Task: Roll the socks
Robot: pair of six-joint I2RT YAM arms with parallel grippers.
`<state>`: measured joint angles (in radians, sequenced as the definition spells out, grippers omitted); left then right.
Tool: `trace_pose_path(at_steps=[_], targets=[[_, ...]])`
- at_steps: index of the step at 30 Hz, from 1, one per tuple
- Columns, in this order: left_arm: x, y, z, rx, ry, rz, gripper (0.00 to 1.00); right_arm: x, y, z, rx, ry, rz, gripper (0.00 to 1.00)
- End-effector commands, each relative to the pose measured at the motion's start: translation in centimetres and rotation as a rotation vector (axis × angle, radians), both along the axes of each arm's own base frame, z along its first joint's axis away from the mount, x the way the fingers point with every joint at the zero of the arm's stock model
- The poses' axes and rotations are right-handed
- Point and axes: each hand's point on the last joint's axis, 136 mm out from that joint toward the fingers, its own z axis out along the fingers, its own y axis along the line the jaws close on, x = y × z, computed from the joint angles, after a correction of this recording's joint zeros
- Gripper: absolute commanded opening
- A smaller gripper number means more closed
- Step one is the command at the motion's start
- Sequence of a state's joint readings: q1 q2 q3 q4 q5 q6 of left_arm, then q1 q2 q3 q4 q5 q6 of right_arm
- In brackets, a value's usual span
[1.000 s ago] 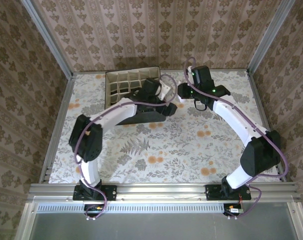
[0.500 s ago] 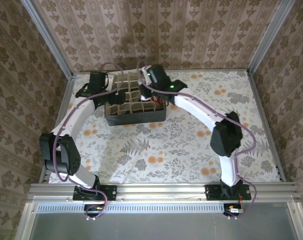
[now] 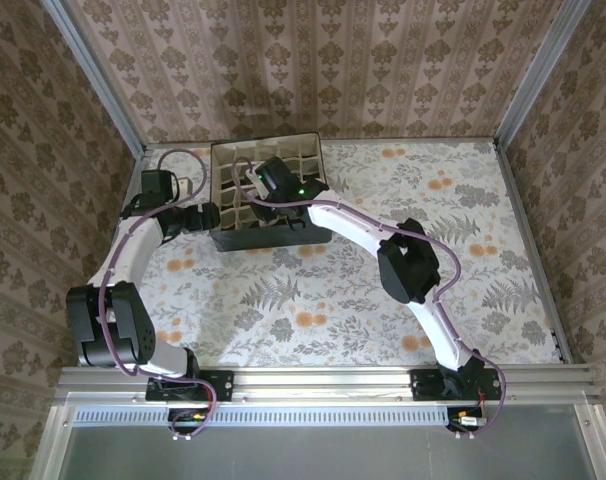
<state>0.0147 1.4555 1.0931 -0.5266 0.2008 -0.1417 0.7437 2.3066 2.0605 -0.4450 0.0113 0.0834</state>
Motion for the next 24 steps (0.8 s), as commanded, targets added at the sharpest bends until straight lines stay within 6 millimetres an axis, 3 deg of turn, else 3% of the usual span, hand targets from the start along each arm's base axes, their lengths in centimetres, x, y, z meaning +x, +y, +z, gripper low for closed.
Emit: trace_pose_path(at_steps=[1,8,13,21,24], targets=[[0.0,-0.5,-0.1,-0.021,0.003,-0.031,0.91,1.5,-0.4,-0.1,-0.020,-0.037,-0.023,0.00],[-0.2,-1.0,-1.8,-0.044,0.054,-0.049,0.87,2.7,-0.9,-2.4,-0.038,-0.075,-0.033,0.00],[-0.2,-0.9,-2.2,-0.043,0.063,-0.048,0.86,2.2,-0.6,-4.9,-0.057,-0.039,-0.013,0.04],[0.0,-0.5,-2.1,-0.018,0.062,-0.043,0.86,0.9,-1.4,-6.8,-0.012,0.001,-0.042,0.18],[-0.1,-0.3,-2.1,-0.013,0.065,-0.041,0.87,0.6,-1.4,-6.4,0.011,-0.009,-0.039,0.36]])
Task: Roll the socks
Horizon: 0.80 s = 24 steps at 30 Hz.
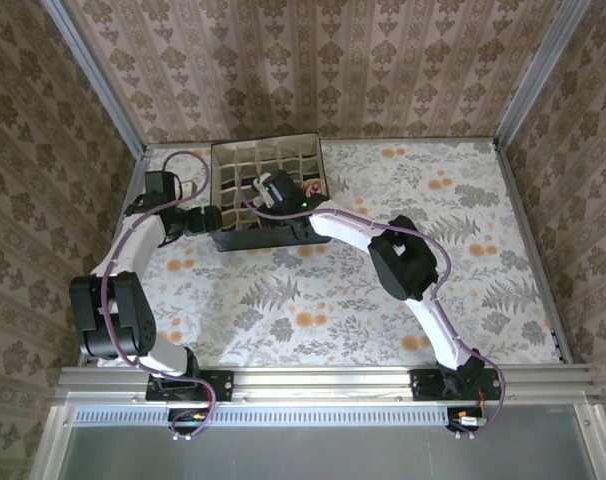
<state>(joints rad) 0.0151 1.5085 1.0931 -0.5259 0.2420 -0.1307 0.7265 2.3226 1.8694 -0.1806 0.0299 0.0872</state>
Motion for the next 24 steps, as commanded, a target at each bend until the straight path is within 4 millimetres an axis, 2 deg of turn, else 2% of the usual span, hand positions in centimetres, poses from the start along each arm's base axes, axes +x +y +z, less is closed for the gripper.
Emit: trace_pose_path(at_steps=[1,3,4,13,20,24], targets=[[-0.1,0.4,-0.3,0.018,0.017,-0.008,0.87,-0.9,-0.8,-1.6,-0.015,0.039,-0.005,0.42],[-0.2,0.5,-0.2,0.022,0.018,-0.007,0.87,-0.9,-0.9,-0.7,-0.004,0.028,-0.008,0.54],[-0.2,0.6,-0.1,0.025,0.017,-0.006,0.87,-0.9,-0.9,-0.3,0.001,0.022,-0.009,0.57],[-0.2,1.1,1.4,0.055,-0.014,-0.006,0.87,-0.5,-0.9,5.2,0.075,-0.040,-0.030,0.75],[0.1,2.0,3.8,0.118,-0.086,-0.021,0.89,-0.5,-0.5,10.0,0.119,-0.088,0.004,0.77],[0.1,2.6,5.7,0.151,-0.158,-0.029,0.89,-0.5,-1.6,13.2,0.115,-0.141,-0.025,0.78]])
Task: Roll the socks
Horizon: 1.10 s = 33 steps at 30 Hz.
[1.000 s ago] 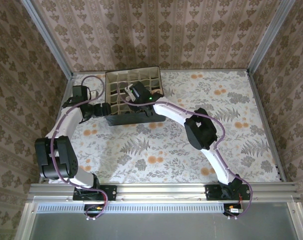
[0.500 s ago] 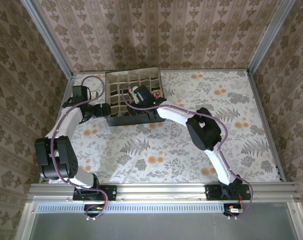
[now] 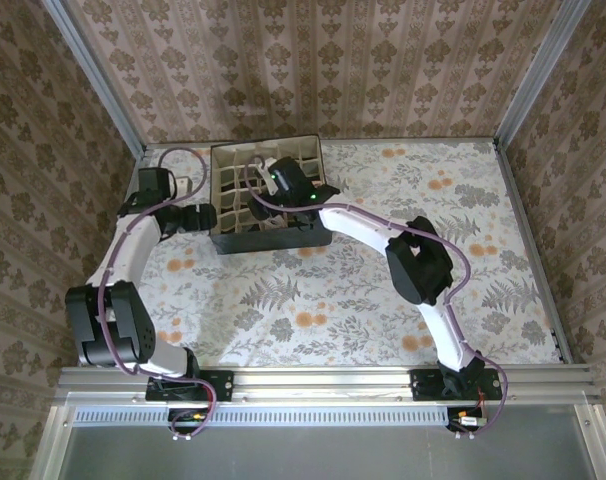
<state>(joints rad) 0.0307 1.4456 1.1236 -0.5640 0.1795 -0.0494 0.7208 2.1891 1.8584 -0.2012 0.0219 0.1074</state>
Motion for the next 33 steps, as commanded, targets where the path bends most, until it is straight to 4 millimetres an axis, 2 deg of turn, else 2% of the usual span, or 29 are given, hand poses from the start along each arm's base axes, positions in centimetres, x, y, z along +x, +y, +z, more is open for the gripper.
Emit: trace_pose_path(at_steps=[1,4,7,9,12,19,22,24,27,29,33], targets=[[0.2,1.0,3.4,0.060,-0.109,-0.019,0.89,-0.2,-1.3,6.7,0.034,-0.090,-0.020,0.78],[-0.3,1.4,4.4,0.085,-0.177,-0.025,0.90,-0.8,-3.1,9.0,0.035,-0.131,-0.055,0.78],[-1.2,1.9,4.8,0.123,-0.247,-0.028,0.93,-1.6,-6.2,10.8,0.032,-0.173,-0.121,0.80],[-1.9,2.4,4.8,0.155,-0.283,-0.012,0.97,-2.4,-9.2,11.9,0.024,-0.207,-0.184,0.83],[-3.2,3.0,4.6,0.187,-0.304,0.010,1.00,-3.8,-14.4,12.2,-0.017,-0.236,-0.300,0.89],[-5.6,3.1,2.3,0.192,-0.283,0.025,1.00,-8.5,-26.8,8.7,-0.106,-0.237,-0.534,1.00],[-6.2,2.1,1.4,0.174,-0.325,-0.031,1.00,-10.6,-31.8,7.4,-0.110,-0.285,-0.647,1.00],[-6.6,1.2,1.1,0.159,-0.393,-0.071,1.00,-12.0,-34.8,5.8,-0.116,-0.313,-0.713,1.00],[-7.1,1.0,0.5,0.140,-0.493,-0.050,1.00,-13.6,-38.5,3.4,-0.131,-0.316,-0.798,1.00],[-7.4,0.7,0.2,0.139,-0.542,-0.059,1.00,-14.2,-40.1,1.9,-0.115,-0.300,-0.843,1.00],[-8.1,0.5,-0.9,0.163,-0.617,-0.083,1.00,-14.8,-41.1,-0.2,-0.088,-0.307,-0.859,1.00]])
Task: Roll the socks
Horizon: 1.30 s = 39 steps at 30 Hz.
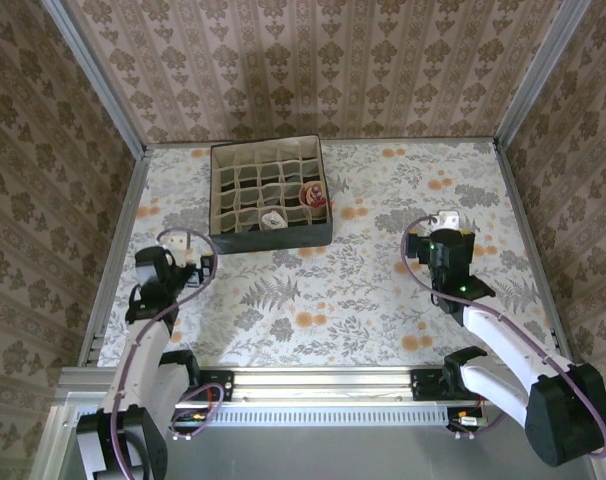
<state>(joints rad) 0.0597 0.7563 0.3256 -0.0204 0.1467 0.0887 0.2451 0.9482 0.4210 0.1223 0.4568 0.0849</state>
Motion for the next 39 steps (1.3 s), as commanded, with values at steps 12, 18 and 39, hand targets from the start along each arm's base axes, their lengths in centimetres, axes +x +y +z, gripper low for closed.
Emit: trace_pose_path(at_steps=[12,18,39], targets=[[1.3,0.7,1.4,0.081,-0.306,0.016,1.00,3.0,-1.2,-1.8,0.007,-0.127,0.009,1.00],[3.6,-1.4,1.2,0.041,-0.317,-0.105,1.00,5.6,-0.8,-1.6,-0.003,-0.168,0.065,1.00],[10.9,-1.9,-2.0,0.033,-0.212,-0.064,1.00,7.9,-1.9,-5.0,0.094,-0.121,0.045,1.00]])
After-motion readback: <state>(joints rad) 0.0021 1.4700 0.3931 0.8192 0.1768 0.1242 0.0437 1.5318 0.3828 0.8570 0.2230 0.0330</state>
